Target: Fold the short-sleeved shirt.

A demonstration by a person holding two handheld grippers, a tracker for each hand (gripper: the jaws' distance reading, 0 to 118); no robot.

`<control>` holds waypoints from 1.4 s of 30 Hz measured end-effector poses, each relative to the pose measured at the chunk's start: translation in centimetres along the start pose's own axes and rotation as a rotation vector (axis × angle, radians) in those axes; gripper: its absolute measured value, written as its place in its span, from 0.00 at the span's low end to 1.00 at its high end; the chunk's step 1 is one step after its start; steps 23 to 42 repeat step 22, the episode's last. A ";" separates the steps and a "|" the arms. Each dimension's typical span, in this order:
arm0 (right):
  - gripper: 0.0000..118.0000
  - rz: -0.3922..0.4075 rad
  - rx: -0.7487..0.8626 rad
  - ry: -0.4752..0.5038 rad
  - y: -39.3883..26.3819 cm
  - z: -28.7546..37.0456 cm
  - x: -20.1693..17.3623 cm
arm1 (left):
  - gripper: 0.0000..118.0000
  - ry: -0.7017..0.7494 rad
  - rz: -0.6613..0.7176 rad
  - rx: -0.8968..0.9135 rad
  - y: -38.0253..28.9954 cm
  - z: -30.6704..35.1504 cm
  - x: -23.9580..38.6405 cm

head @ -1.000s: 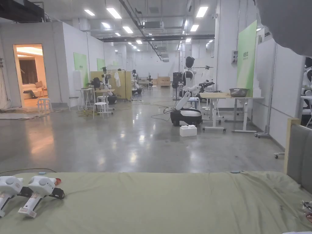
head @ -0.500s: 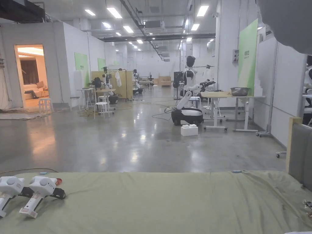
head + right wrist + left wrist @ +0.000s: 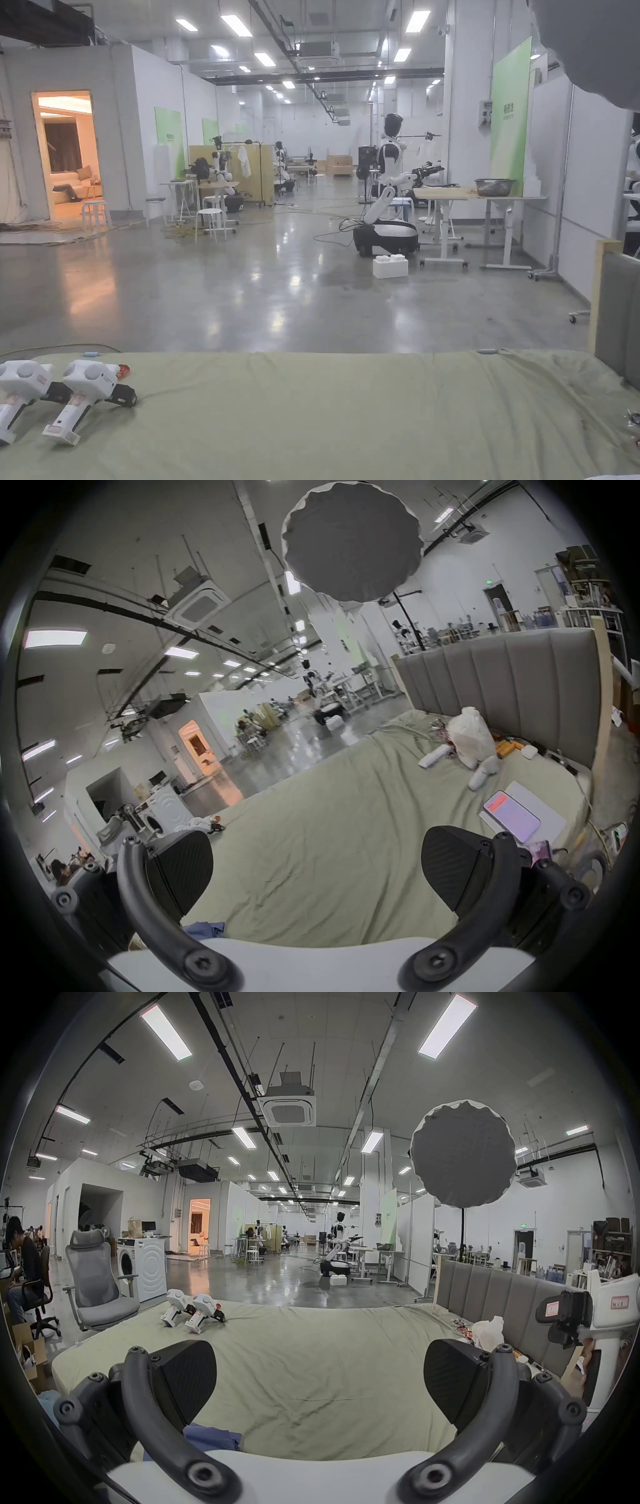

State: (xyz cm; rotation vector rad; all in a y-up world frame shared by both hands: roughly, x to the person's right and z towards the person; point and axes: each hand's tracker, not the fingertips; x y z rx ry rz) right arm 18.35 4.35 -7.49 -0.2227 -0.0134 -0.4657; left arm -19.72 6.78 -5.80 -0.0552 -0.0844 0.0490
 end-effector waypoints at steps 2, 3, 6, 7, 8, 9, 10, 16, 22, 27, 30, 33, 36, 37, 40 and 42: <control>1.00 0.066 0.066 0.137 -0.6 -0.2 1.0 | 1.00 0.001 0.000 0.008 -0.1 0.0 0.0; 1.00 0.140 0.092 0.167 -0.9 0.0 1.3 | 1.00 0.001 -0.002 0.017 -0.3 0.0 0.0; 1.00 0.261 0.183 0.080 -2.2 0.4 0.3 | 1.00 -0.015 -0.017 0.103 -1.5 -0.1 0.0; 1.00 0.321 0.158 0.074 -2.5 0.2 -0.1 | 1.00 -0.008 -0.014 0.083 -2.0 -0.4 0.0; 1.00 0.390 0.121 0.088 -2.7 -0.1 -0.5 | 1.00 0.002 -0.013 0.074 -2.2 -0.5 0.2; 1.00 0.437 0.109 0.091 -2.9 -0.1 -0.9 | 1.00 0.007 -0.013 0.068 -2.3 -0.7 0.3; 1.00 0.474 0.127 0.086 -3.2 -0.2 -1.4 | 1.00 0.003 -0.016 0.066 -2.3 -0.7 0.4; 1.00 0.521 0.143 0.114 -3.9 -0.5 -2.3 | 1.00 -0.001 -0.055 0.081 -2.0 -0.9 0.9; 1.00 0.479 0.144 0.133 -3.4 -1.1 -2.1 | 1.00 -0.004 -0.051 0.070 -2.5 -1.6 0.6; 1.00 0.479 0.144 0.133 -3.4 -1.1 -2.1 | 1.00 -0.004 -0.051 0.070 -2.5 -1.6 0.6; 1.00 0.479 0.144 0.133 -3.4 -1.1 -2.1 | 1.00 -0.004 -0.051 0.070 -2.5 -1.6 0.6; 1.00 0.479 0.144 0.133 -3.4 -1.1 -2.1 | 1.00 -0.004 -0.051 0.070 -2.5 -1.6 0.6; 1.00 0.479 0.144 0.133 -3.4 -1.1 -2.1 | 1.00 -0.004 -0.051 0.070 -2.5 -1.6 0.6; 1.00 0.479 0.144 0.133 -3.4 -1.1 -2.1 | 1.00 -0.004 -0.051 0.070 -2.5 -1.6 0.6; 1.00 0.479 0.144 0.133 -3.4 -1.1 -2.1 | 1.00 -0.004 -0.051 0.070 -2.5 -1.6 0.6; 1.00 0.479 0.144 0.133 -3.4 -1.1 -2.1 | 1.00 -0.004 -0.051 0.070 -2.5 -1.6 0.6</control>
